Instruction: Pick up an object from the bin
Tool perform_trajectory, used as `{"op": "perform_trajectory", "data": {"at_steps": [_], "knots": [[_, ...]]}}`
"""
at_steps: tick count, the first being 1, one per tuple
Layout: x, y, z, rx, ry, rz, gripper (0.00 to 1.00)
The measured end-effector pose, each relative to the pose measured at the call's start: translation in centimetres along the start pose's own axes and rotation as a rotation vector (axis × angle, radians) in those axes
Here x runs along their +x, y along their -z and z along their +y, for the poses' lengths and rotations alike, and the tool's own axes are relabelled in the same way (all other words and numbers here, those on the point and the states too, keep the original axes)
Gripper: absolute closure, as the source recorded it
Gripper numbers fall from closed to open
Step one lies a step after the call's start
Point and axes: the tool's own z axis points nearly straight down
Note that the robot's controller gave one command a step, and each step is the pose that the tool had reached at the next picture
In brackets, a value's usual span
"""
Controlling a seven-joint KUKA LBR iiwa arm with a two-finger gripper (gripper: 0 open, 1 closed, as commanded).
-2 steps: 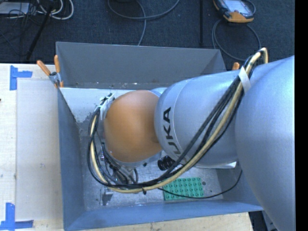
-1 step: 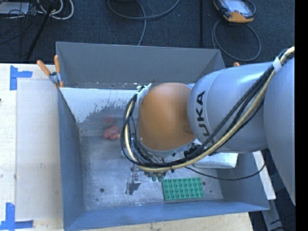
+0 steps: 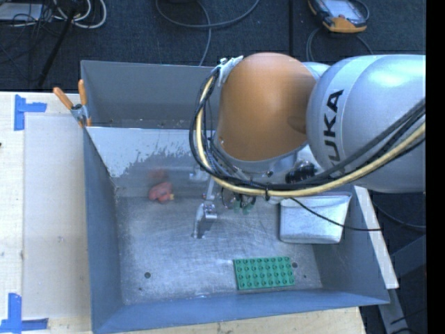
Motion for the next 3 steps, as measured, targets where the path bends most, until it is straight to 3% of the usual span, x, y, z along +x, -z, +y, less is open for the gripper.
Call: {"op": "perform_trajectory", "data": {"at_steps": [1, 2, 3], "knots": [[1.5, 0.7, -9.2, 0.006, 0.066, 0.012, 0.00], [3.5, 5.3, -4.4, -0.001, 0.381, 0.006, 0.00], [4.6, 12.8, -10.1, 0.002, 0.349, 0.001, 0.00]]}}
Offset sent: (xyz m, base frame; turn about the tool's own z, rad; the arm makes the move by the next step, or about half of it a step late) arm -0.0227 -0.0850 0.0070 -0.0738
